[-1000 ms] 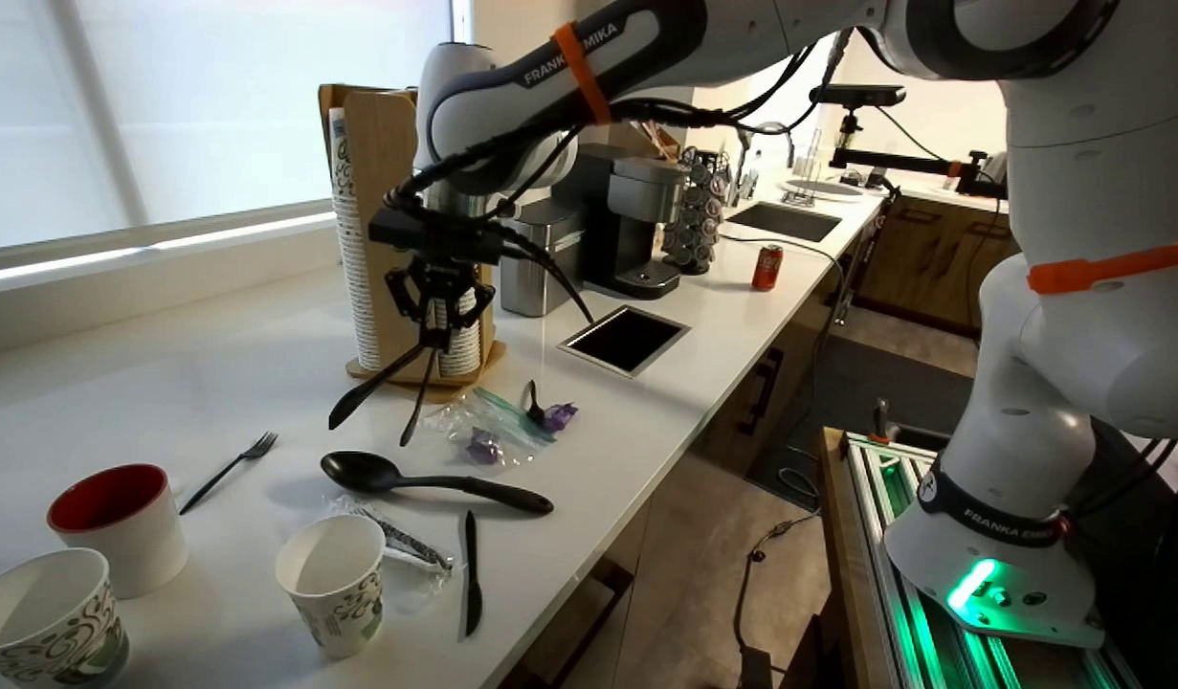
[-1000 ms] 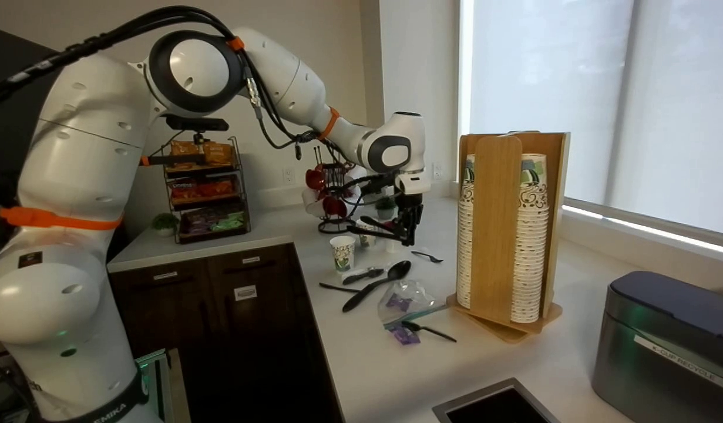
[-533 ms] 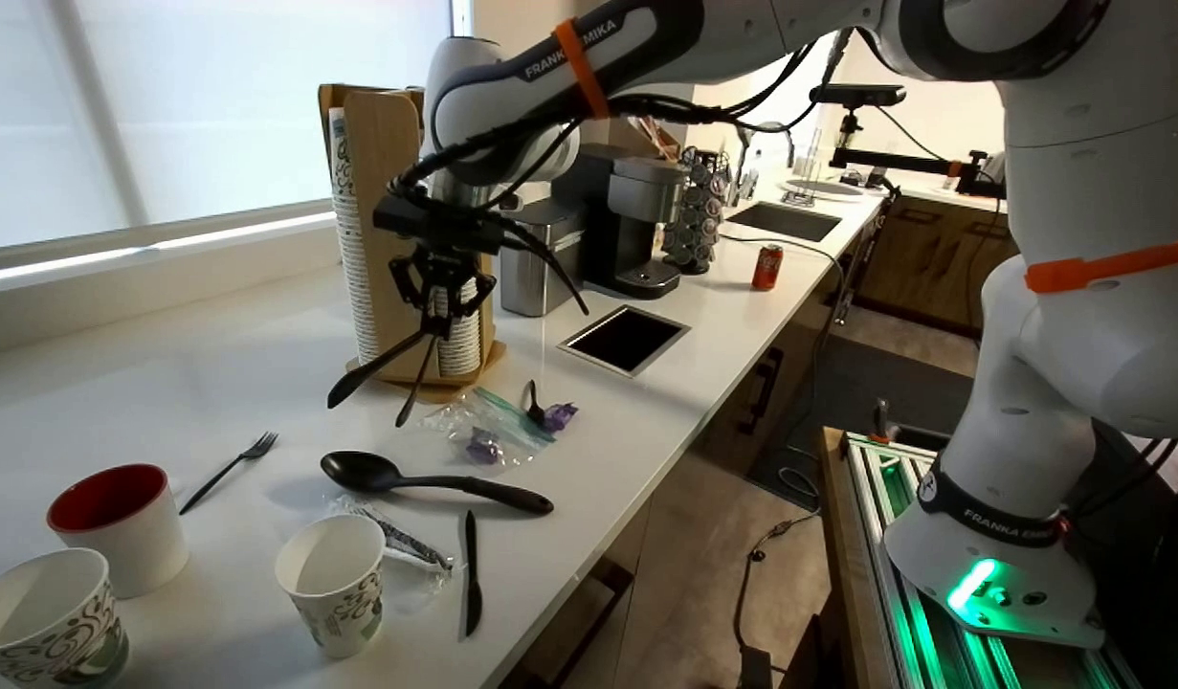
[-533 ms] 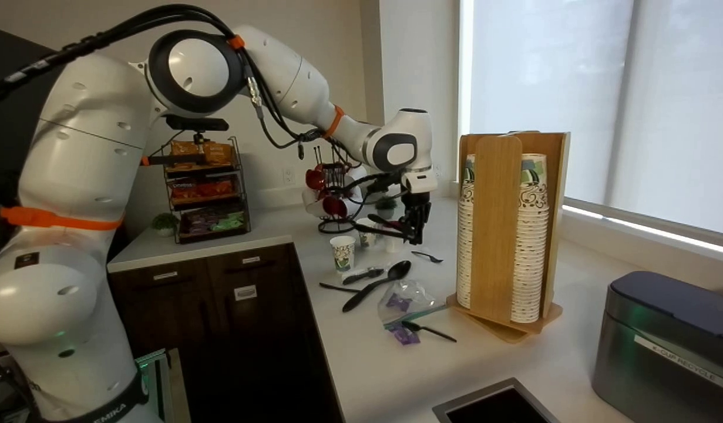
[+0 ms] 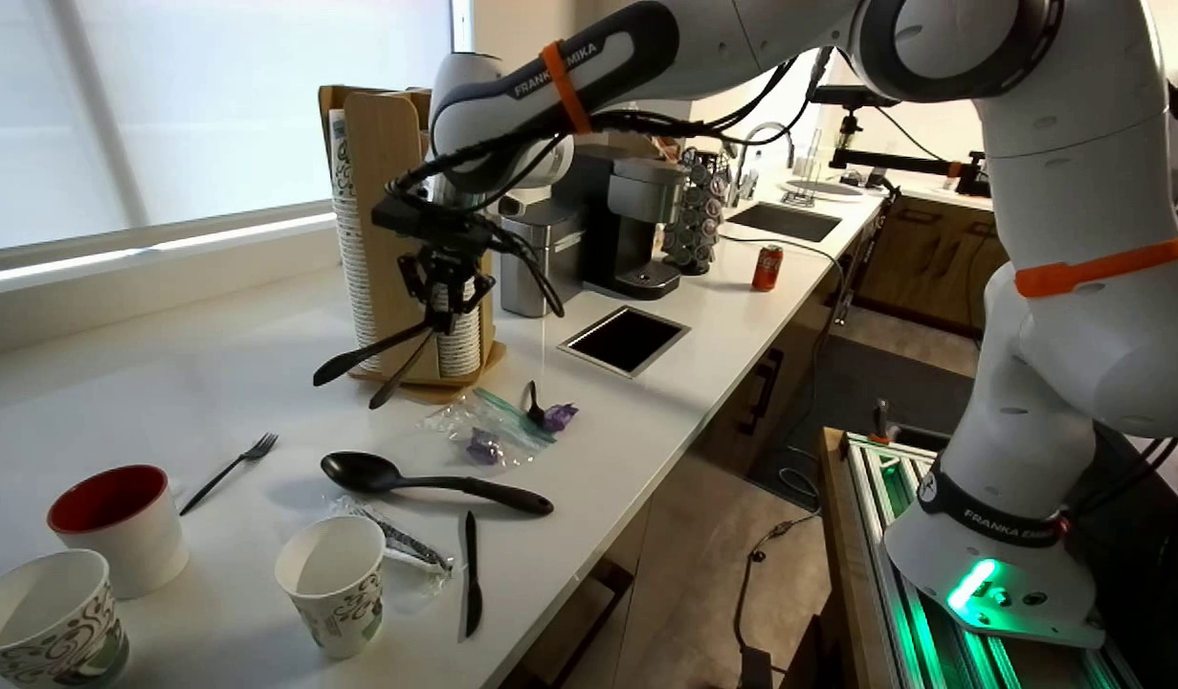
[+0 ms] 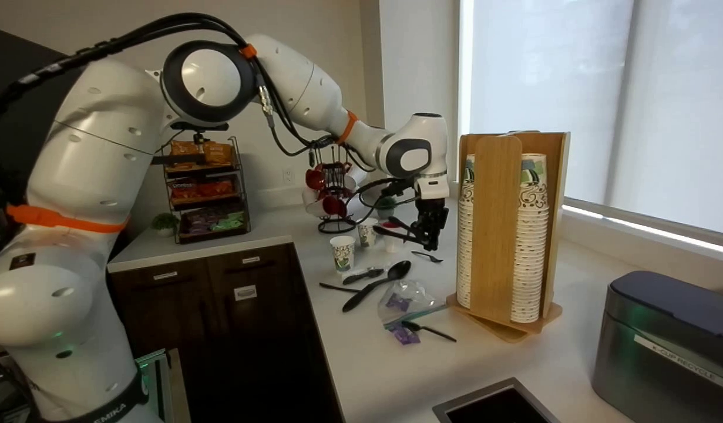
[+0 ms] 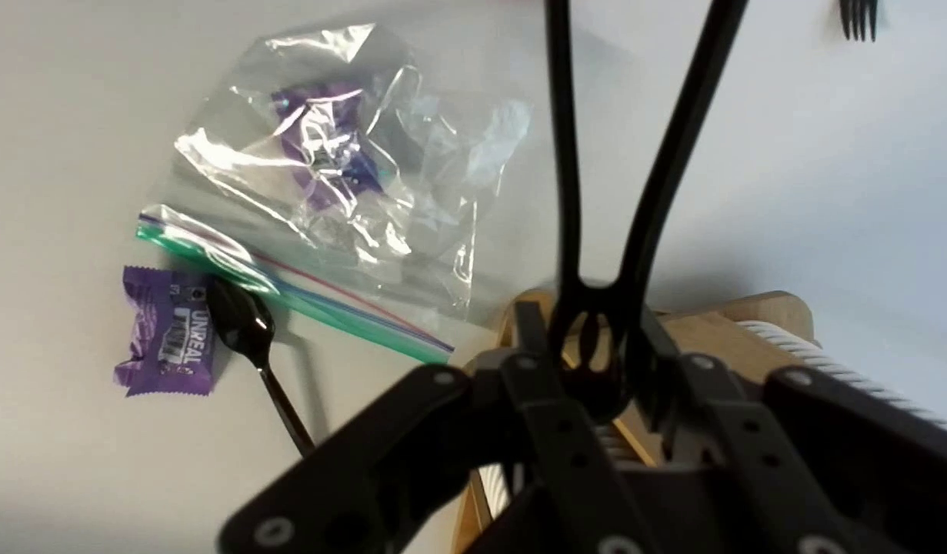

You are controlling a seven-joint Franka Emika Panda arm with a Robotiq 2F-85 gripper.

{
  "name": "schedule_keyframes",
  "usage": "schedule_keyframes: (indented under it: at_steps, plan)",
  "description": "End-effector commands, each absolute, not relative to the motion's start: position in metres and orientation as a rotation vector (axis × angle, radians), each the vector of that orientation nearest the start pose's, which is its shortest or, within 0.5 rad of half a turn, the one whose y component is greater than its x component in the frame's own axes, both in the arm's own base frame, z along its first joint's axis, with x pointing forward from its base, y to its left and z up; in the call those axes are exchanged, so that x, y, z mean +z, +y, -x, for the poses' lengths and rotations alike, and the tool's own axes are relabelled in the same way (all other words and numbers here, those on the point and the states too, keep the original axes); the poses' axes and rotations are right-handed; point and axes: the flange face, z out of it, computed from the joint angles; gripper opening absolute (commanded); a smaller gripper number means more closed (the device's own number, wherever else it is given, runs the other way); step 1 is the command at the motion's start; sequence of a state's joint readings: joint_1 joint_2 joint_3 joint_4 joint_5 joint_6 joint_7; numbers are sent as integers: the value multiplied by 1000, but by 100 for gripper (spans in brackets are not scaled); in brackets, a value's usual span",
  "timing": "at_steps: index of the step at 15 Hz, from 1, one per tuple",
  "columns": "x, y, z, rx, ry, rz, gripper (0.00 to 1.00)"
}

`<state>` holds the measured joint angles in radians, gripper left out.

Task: Move the tongs to the left

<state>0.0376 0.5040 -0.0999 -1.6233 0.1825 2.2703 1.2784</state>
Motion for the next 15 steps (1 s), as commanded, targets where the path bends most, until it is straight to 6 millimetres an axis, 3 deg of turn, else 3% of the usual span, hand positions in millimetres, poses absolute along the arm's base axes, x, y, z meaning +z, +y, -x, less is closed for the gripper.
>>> schedule_keyframes:
  at_steps: [1, 8, 15]
  plan:
    - [332, -10, -721, -106, 2053, 2145, 7]
    - [308, 25, -763, -224, 2151, 2074, 7]
    - [287, 36, -800, -356, 2239, 1990, 7]
